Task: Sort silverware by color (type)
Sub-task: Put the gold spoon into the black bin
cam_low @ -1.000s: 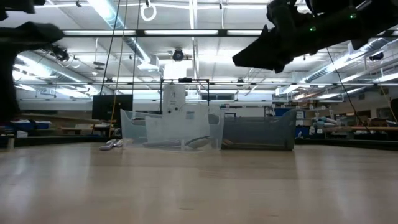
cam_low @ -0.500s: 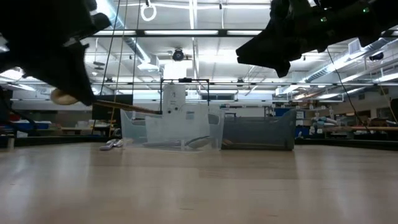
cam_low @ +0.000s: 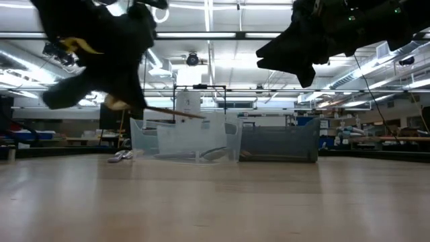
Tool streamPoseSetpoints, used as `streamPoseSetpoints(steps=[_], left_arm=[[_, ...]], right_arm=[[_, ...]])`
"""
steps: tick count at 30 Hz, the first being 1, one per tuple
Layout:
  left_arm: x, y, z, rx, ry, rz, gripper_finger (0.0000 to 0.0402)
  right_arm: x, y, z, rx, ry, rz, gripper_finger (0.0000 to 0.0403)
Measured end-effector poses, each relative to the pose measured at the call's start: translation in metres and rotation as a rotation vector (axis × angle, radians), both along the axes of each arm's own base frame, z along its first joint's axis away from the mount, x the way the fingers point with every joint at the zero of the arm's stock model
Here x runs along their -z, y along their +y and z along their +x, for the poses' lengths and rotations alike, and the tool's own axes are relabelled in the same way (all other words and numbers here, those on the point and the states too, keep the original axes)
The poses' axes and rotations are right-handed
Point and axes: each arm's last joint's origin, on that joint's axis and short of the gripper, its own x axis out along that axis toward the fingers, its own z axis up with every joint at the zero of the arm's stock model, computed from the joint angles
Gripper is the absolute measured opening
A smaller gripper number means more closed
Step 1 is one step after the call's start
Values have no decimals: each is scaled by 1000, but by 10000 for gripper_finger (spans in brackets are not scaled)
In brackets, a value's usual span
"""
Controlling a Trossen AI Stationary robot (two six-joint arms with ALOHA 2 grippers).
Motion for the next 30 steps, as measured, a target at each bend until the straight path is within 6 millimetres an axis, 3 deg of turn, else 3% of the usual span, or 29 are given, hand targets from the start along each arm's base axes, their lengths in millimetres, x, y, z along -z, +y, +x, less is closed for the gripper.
streamPoseSetpoints(steps=[11, 30], left_arm=[[-8, 30, 39, 62, -82, 45, 12], [-29, 48, 74, 237, -172, 185, 13]], right_arm=[[0, -1, 0, 34, -3, -9, 132], [6, -3, -1, 24, 60, 35, 132]])
